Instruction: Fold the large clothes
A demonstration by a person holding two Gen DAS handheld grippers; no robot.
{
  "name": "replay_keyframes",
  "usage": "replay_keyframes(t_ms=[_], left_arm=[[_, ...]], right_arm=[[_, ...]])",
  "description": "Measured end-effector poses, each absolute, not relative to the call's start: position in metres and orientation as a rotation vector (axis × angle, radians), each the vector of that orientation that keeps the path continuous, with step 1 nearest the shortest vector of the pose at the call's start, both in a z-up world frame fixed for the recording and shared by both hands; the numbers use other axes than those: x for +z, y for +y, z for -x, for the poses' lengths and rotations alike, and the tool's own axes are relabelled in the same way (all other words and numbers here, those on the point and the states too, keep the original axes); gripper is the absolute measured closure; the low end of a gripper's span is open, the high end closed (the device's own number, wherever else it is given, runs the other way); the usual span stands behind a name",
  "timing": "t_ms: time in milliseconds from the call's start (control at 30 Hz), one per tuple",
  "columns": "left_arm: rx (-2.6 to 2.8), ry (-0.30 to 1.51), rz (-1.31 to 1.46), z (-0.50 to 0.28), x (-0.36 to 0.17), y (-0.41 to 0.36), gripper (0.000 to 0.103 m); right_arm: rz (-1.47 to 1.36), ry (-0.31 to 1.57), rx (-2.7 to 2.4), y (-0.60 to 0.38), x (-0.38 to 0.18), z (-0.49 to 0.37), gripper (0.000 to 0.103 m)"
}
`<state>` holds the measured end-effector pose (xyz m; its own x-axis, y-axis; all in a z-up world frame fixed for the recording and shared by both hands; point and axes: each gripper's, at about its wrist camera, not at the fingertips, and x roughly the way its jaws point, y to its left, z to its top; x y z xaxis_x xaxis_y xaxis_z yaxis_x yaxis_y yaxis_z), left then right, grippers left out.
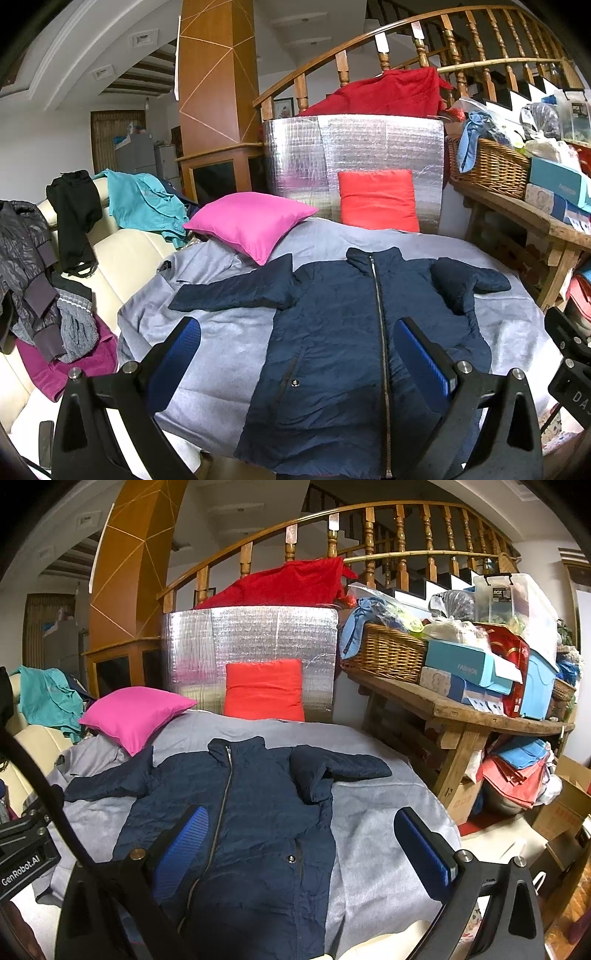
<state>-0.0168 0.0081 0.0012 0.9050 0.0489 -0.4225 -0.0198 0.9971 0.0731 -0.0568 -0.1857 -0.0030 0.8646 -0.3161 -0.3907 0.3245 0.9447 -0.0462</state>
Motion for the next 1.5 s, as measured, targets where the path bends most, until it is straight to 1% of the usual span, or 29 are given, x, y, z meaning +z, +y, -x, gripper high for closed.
replay_keyframes(t_ms=[333,433,733,833,1033,1500], left_arm=[[0.063,0.457,-0.06,0.0,-0.005,0.015,0.0],[0.069,0.461,-0.053,-0.006,-0.006,0.018,0.0],[0.087,0.478,-0.041,-0.026,-0.009,0.024,0.0],[0.091,0.485,-0.038,-0.032,-0.01,0.025,0.0],[0.094,0.492,-0.032,-0.044,-0.012,0.027,0.0],[0.106,0.526,-0.04,-0.075,-0.022,0.025,0.0]], right_arm=[[-0.024,0.435,-0.329,-0.185,-0.008,0.037,0.001],[-0.024,0.419,-0.324,-0.185,-0.009,0.032,0.001],[-0.026,0.491,-0.315,-0.186,-0.012,0.01,0.001],[-0.058,0.492,-0.307,-0.185,-0.012,0.004,0.001],[-0.013,0.497,-0.318,-0.186,-0.015,-0.01,0.001],[-0.05,0.536,-0.311,-0.195,-0.025,-0.044,0.001]])
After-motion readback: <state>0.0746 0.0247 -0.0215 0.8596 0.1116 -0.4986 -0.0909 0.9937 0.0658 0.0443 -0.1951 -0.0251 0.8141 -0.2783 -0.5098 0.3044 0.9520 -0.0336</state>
